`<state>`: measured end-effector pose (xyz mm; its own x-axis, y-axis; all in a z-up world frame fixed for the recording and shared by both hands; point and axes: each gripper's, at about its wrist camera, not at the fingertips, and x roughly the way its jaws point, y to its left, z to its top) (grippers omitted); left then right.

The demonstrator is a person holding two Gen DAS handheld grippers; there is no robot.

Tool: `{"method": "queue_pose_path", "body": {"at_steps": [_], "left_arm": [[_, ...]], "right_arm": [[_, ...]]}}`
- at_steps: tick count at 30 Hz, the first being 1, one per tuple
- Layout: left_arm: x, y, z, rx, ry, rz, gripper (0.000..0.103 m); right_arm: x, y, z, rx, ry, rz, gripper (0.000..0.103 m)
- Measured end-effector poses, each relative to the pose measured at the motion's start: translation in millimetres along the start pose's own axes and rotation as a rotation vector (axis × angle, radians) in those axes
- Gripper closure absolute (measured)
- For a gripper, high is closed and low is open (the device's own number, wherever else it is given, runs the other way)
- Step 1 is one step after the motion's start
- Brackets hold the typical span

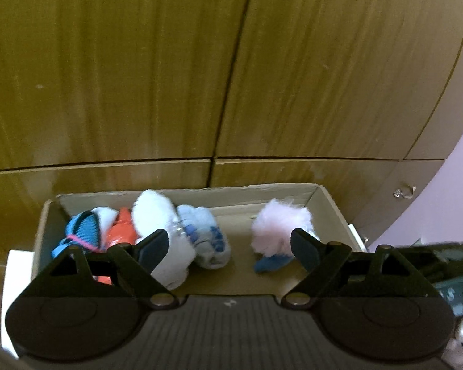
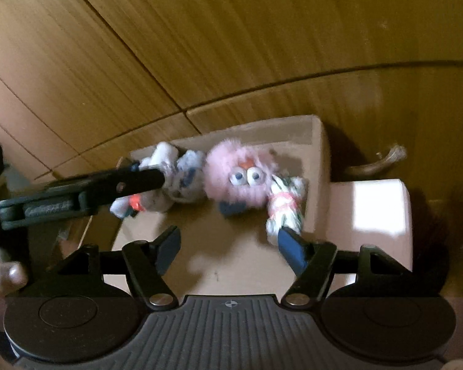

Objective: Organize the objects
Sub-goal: 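Carry both items into the tray beside the other socks and open both tools, then withdraw both tools from the tray back toward the pile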

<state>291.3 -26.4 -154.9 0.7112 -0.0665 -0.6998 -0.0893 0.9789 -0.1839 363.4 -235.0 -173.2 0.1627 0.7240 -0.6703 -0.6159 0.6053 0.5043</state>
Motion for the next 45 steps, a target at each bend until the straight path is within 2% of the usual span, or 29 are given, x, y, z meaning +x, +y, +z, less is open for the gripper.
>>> {"method": "queue_pose_path", "body": {"at_steps": [3,4,6,7,10,12,16,21,25,33,45], "left_arm": [[-10.6,6.3,-5.4,-0.007,0.0,0.01,0.019],[-29.8,9.4,-7.7,-0.011,-0.001,0.013,0.019],[-33.0,16.5,-10.0,-0.023,-0.001,0.021,0.019],[-51.2,21.4,-11.8,-0.029,-0.003,0.022,0.019],[-63.9,30.9,-14.1,-0.043,-0.012,0.028,0.018],[-73.2,35.9,-16.7,-0.046,-0.012,0.028,0.018],[-84.7,38.6,-21.9,-0.045,-0.009,0.031,0.018],[-95.6,41.9,-28.1,-0.044,-0.012,0.041,0.014],[-103.3,47.8,-32.1,-0.056,-0.021,0.059,0.013],[-132.2,62.7,-42.7,-0.085,-0.031,0.082,0.013],[-187.4,61.2,-80.0,-0.082,-0.029,0.159,0.005]], "right_arm": [[11.3,4.5,11.8,-0.005,0.011,-0.023,0.024],[15.9,4.8,15.1,-0.007,0.015,-0.031,0.024],[23.5,5.4,19.7,-0.003,0.036,-0.046,0.024],[23.4,7.4,20.4,-0.007,0.036,-0.052,0.024],[15.5,16.5,16.2,-0.025,0.04,-0.041,0.023],[13.3,25.4,10.3,-0.071,0.065,-0.072,0.019],[26.3,27.4,3.7,-0.1,0.131,-0.136,0.02],[41.9,31.5,18.4,-0.136,0.108,-0.174,0.018],[38.4,33.9,26.2,-0.126,0.074,-0.158,0.018],[-3.2,53.6,19.1,-0.133,0.011,-0.13,0.017],[-89.9,98.2,-41.1,-0.155,-0.087,-0.104,0.009]]}}
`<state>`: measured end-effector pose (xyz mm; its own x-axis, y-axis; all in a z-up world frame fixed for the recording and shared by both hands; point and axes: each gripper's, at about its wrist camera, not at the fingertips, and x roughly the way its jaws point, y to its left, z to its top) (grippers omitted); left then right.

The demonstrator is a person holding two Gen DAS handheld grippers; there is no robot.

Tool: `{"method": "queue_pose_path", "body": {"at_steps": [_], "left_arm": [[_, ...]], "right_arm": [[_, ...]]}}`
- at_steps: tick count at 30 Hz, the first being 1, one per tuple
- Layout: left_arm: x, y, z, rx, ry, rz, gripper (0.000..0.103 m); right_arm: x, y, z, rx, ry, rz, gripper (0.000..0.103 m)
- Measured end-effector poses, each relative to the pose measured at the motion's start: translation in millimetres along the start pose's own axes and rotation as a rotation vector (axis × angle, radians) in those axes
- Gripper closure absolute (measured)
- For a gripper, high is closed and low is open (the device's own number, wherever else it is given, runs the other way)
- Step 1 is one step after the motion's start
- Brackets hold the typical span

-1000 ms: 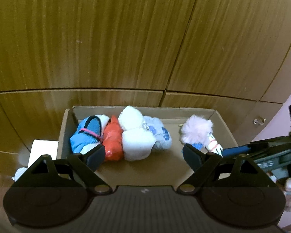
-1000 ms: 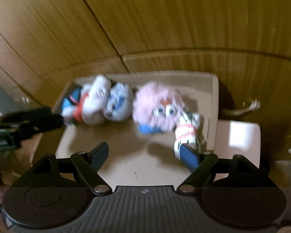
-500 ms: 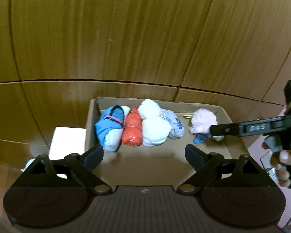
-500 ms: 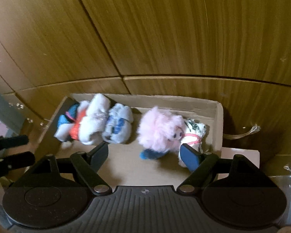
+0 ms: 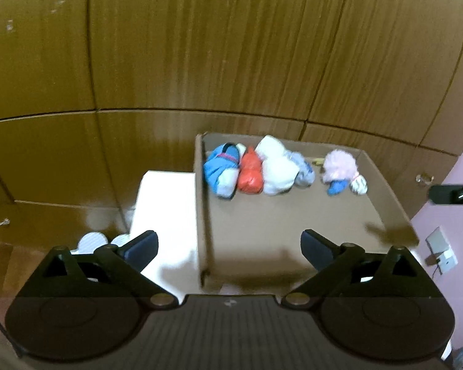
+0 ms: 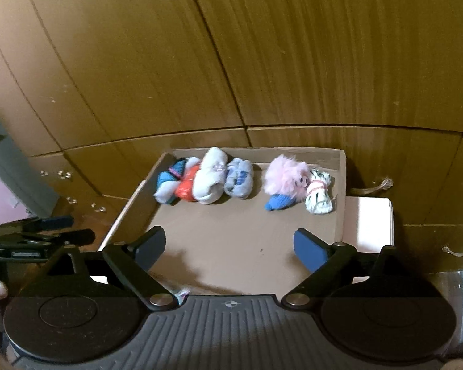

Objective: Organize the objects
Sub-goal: 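Withdraw both tools from the tray back toward the pile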

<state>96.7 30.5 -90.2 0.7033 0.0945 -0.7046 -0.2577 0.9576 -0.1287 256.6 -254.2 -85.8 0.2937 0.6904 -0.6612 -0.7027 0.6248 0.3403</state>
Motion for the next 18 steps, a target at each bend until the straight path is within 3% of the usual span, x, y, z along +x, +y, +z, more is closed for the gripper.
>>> {"method": "queue_pose_path", "body": {"at_steps": [4,10,18], "left_arm": [[-14.5,2.3,-18.9,-0.013,-0.005,0.005,0.002],[-25.4,9.5,-60.6,-0.071,-0.002,-0.009,0.002],[-19.3,-0.2,-103.0,-0.112,-0.027,0.023,0.002]], "right_arm": [[-22.5,5.2,-22.5,0.012,-0.031,0.015,0.004],[-37.6,7.5,-70.0,0.01,-0.064,-0.046,0.001],[-22.2,0.8,-123.9,0.056,-0.078,-0.13,0.001]]}}
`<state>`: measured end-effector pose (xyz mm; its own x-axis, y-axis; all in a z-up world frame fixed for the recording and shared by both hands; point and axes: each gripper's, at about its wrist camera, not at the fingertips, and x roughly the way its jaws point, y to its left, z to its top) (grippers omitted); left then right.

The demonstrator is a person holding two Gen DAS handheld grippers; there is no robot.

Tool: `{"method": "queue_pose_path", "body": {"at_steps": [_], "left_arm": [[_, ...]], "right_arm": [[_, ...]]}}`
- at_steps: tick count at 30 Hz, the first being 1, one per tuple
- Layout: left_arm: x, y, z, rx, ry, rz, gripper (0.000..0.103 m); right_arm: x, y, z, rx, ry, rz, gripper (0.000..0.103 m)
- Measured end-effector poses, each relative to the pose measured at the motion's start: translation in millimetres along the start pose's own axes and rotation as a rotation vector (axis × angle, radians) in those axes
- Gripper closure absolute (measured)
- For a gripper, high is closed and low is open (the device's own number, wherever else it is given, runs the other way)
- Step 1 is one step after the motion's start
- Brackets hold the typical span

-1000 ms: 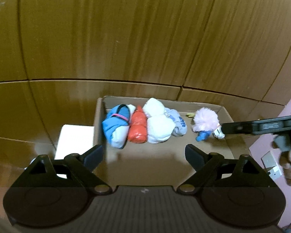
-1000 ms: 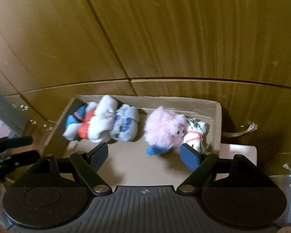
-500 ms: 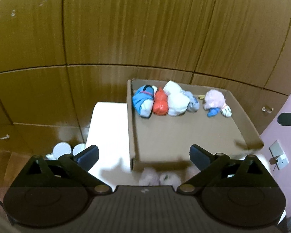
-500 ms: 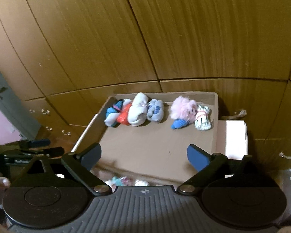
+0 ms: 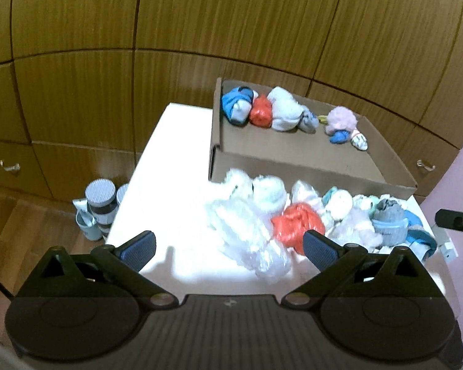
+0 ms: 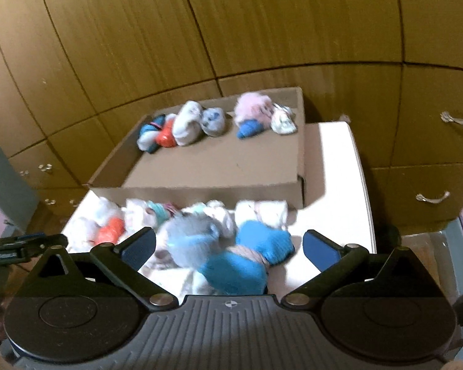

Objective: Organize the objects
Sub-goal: 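Withdraw both tools from the tray back toward the pile, then grasp the bagged clear bundle with the left tool while the right tool grasps the blue sock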

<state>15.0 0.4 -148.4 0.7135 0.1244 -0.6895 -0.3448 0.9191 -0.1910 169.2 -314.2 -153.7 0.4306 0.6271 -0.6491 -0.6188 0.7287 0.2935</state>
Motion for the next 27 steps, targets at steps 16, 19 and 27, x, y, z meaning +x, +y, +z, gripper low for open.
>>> {"method": "queue_pose_path", "body": {"at_steps": [16,19,27], "left_arm": [[33.5,5.7,0.9,-0.02,0.021,-0.052,0.036],[32.2,6.4,1.9,-0.021,0.02,-0.076,0.047],[22.6,3.2,-1.5,0.057,-0.013,-0.049,0.057]], "right_arm": [[22.8,-6.7,-15.6,-0.006,0.014,-0.039,0.034],[18.3,-7.0,-19.5,-0.021,0.013,-0.033,0.039],[8.4,-11.3,-23.6,-0.04,0.011,-0.01,0.043]]}}
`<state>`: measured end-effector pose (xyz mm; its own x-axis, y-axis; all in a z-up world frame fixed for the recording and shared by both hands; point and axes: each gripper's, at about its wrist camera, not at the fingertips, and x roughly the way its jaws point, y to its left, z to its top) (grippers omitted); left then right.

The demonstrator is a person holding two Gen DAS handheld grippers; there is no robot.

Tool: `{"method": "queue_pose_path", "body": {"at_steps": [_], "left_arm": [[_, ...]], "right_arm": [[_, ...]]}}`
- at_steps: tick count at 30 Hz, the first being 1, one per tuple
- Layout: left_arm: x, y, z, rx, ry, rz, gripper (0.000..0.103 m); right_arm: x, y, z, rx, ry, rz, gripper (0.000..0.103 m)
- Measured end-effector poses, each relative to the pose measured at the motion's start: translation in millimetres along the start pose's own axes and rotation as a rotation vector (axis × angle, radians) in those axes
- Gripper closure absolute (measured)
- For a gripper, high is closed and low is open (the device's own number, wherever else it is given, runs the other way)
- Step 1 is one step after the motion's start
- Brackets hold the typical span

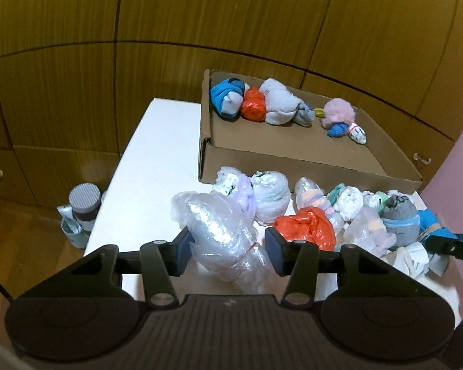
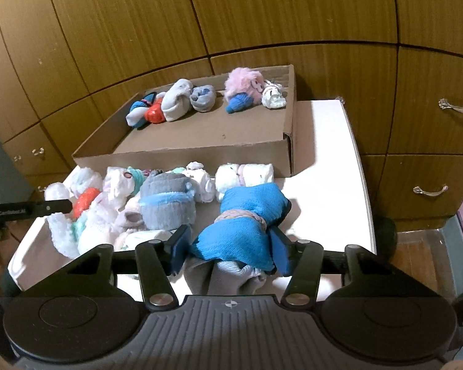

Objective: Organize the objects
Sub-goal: 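Grasp the bagged clear bundle with the left tool while the right tool grasps the blue sock, then carry both items into the tray beside the blue sock and lower them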

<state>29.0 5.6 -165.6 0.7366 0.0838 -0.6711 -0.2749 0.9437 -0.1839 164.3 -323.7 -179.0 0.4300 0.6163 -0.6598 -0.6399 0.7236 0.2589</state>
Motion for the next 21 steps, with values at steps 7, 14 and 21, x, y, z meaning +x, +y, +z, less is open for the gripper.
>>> {"method": "queue_pose_path", "body": {"at_steps": [7,14,21], "left_arm": [[-8.8,-1.6,-0.7,0.038,-0.01,-0.002,0.06],[-12.7,-2.6,-1.3,0.07,-0.002,0.007,0.06],[-22.0,-5.5,7.5,0.103,-0.019,0.005,0.065]], "right_arm": [[-6.9,0.5,-6.6,-0.002,-0.012,0.011,0.044],[-10.7,-5.8,-8.3,0.015,-0.018,0.021,0.045],[-17.6,-7.0,-5.8,0.012,-0.03,0.021,0.045]]}}
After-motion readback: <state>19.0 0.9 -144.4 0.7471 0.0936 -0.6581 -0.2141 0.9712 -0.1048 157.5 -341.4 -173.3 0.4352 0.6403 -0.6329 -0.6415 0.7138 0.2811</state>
